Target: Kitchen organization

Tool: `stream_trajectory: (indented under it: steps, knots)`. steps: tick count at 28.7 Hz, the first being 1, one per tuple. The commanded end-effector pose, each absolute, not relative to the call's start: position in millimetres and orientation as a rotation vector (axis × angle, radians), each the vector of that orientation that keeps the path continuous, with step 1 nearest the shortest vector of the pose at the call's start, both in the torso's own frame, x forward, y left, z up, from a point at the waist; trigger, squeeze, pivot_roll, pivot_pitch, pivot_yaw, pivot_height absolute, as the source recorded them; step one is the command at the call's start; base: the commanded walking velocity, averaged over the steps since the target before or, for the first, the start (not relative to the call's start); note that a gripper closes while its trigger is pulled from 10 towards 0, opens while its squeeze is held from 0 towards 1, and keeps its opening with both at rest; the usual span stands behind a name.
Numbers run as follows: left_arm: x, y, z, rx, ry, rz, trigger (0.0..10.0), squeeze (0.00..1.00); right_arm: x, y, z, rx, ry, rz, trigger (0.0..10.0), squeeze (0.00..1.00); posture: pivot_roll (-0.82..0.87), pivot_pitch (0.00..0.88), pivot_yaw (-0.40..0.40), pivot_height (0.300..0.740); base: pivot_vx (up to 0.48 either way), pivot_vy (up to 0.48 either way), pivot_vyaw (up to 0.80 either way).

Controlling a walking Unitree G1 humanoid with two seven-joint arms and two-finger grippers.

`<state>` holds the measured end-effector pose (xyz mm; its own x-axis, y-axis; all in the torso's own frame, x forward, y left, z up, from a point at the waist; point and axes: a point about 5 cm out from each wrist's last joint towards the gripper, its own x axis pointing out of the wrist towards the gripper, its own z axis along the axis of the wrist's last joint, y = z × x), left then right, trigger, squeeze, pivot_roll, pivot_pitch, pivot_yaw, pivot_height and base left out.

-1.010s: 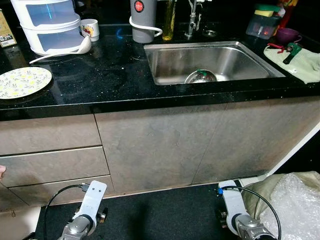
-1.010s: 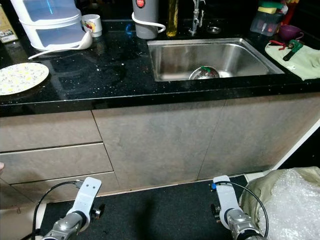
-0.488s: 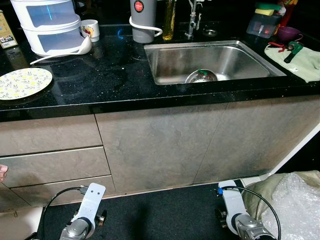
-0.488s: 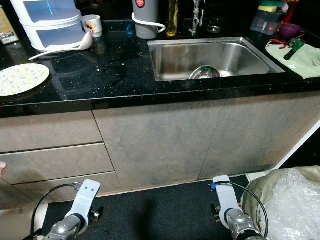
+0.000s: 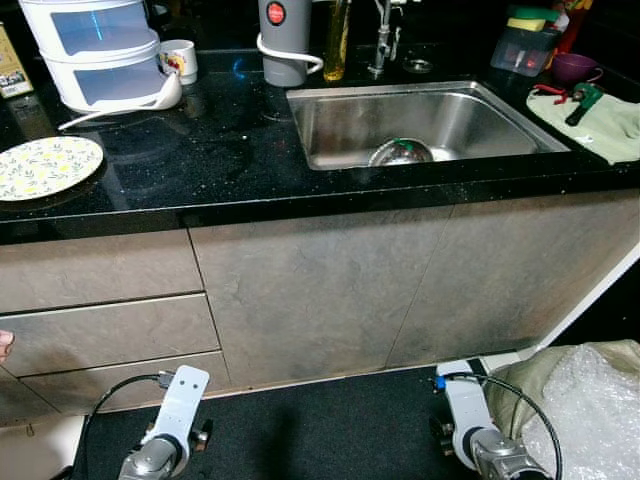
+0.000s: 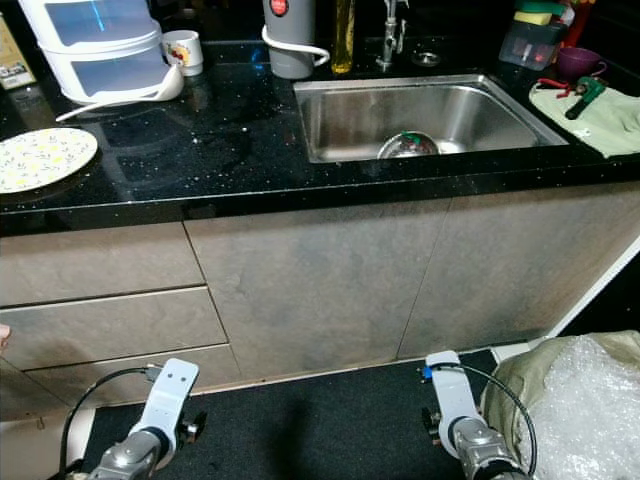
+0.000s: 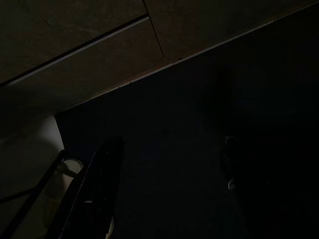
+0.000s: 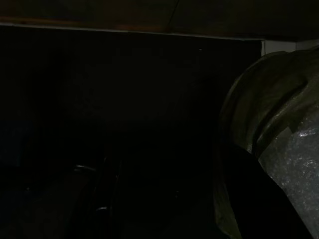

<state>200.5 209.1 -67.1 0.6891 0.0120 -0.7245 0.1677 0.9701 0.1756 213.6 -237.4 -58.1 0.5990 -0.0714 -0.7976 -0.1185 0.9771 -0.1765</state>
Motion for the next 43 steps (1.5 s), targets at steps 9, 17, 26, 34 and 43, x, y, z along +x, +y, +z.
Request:
stream_trajectory:
  steps: [9,17,26,34,43]
  knots:
    - [202.0,210.9,-66.0,0.232,0.803,-0.078,10.0,0.00,214.6,-237.7,-57.3,-0.225,0.923,0.030,10.0,0.00,0.02,0.012,-0.025,0.740,0.000,0.000,0.00]
    - [201.8,209.9,-66.3,0.232,0.804,-0.079,10.0,0.00,214.3,-238.4,-57.3,-0.226,0.924,0.029,10.0,0.00,0.02,0.015,-0.025,0.740,0.000,0.000,0.00]
    - [200.8,210.5,-66.9,0.231,0.809,-0.080,10.0,0.00,214.1,-238.3,-57.4,-0.224,0.924,0.028,10.0,0.00,0.02,0.017,-0.023,0.740,0.000,0.000,0.00]
    - [200.3,210.4,-67.2,0.232,0.811,-0.081,10.0,0.00,213.9,-238.1,-57.6,-0.222,0.924,0.027,10.0,0.00,0.01,0.014,-0.021,0.740,0.000,0.000,0.00]
    - [199.1,209.0,-68.1,0.233,0.814,-0.087,10.0,0.00,212.9,-238.2,-58.1,-0.221,0.926,0.027,10.0,0.00,0.01,0.004,-0.021,0.740,0.000,0.000,0.00]
